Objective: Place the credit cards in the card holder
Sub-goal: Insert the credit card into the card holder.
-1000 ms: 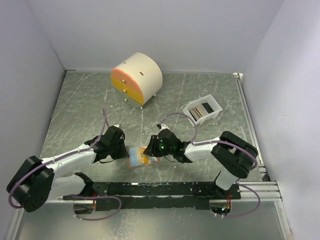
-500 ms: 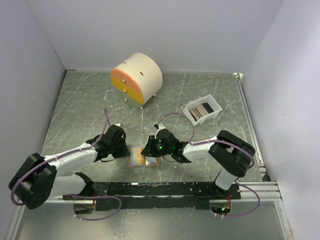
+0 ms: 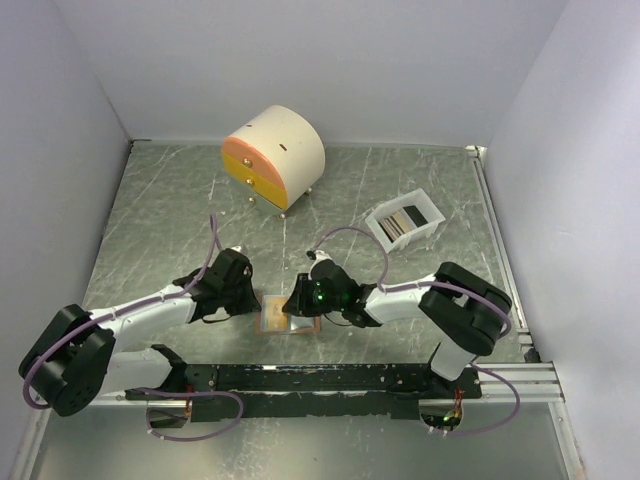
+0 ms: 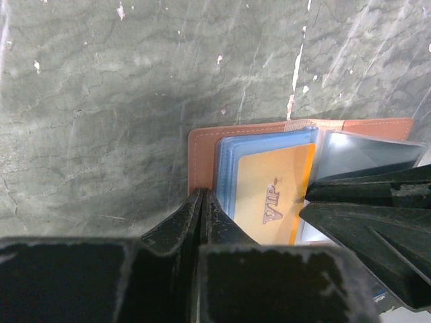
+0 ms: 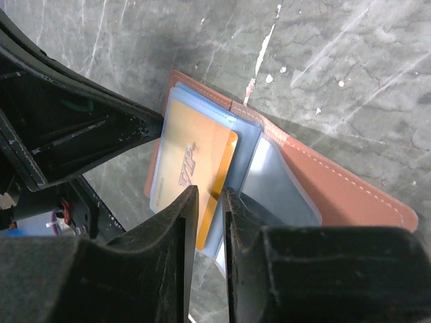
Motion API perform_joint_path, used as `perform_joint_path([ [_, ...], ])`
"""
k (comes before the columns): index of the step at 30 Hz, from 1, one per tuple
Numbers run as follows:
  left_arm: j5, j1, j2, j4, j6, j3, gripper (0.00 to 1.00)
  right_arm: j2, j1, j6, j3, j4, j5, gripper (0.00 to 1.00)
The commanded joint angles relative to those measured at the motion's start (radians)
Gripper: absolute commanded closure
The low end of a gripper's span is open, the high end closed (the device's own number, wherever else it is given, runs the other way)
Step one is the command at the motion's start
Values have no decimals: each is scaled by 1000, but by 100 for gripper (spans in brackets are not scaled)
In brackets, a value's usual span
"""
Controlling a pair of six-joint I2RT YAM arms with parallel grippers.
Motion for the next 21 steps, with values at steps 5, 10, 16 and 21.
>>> perform_joint_path([
  [5, -10, -6, -63, -73, -6, 50, 88, -91, 8, -75, 33, -155, 86, 82],
  [10, 2, -6, -85, -89, -11, 72, 87, -56, 8, -65, 31, -117, 54, 86],
  [16, 27, -6, -85, -66, -27, 47, 89, -17, 10, -65, 32, -148, 55, 90],
  [21, 38, -6, -76, -46, -35, 27, 90, 6, 13, -70, 26, -164, 47, 91],
])
